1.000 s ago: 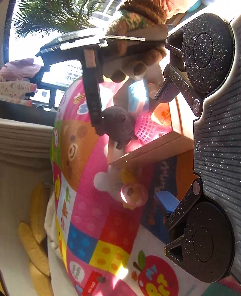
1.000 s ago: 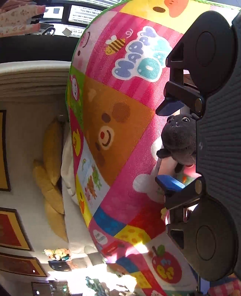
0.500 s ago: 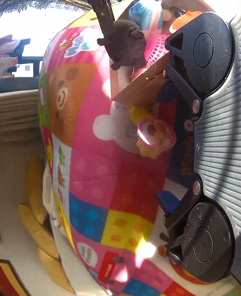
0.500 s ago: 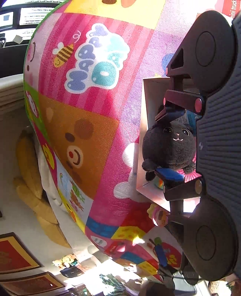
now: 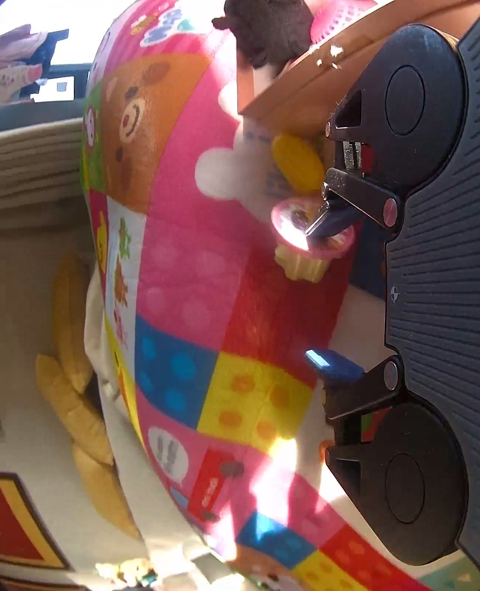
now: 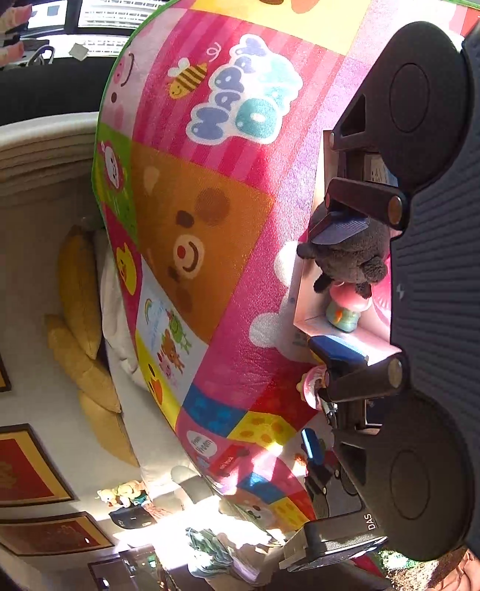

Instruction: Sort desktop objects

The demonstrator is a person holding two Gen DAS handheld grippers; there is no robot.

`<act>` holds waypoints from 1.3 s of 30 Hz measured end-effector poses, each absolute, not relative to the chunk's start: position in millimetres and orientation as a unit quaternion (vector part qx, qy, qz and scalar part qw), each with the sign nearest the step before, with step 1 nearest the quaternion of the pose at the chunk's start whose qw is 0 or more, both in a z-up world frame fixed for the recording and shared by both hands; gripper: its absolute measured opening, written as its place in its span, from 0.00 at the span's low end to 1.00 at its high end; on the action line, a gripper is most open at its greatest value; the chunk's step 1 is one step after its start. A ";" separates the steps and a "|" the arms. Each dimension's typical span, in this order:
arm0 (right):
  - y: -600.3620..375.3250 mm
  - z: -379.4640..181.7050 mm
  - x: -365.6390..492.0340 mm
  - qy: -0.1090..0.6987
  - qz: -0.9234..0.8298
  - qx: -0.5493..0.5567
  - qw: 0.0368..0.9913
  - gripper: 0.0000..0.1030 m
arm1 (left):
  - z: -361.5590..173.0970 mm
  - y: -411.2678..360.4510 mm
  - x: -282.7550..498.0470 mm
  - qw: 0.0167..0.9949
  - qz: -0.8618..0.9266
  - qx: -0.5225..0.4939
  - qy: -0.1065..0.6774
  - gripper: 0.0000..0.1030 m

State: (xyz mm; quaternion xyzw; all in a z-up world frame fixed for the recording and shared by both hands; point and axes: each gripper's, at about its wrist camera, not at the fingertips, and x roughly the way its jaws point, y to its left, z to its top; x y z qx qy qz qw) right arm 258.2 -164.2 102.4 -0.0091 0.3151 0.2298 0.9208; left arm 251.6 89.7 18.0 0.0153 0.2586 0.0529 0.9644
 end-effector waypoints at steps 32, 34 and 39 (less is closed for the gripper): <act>28.5 23.5 344.4 0.455 0.153 -0.224 0.848 0.45 | 10.0 125.8 223.0 0.960 -0.014 -0.095 0.263 0.99; 25.9 30.4 339.3 0.450 0.164 -0.221 0.850 0.35 | 9.6 126.9 223.3 0.959 -0.015 -0.099 0.264 0.99; 15.1 50.5 327.6 0.447 0.188 -0.200 0.851 0.02 | 9.4 127.5 223.6 0.959 -0.014 -0.101 0.264 0.99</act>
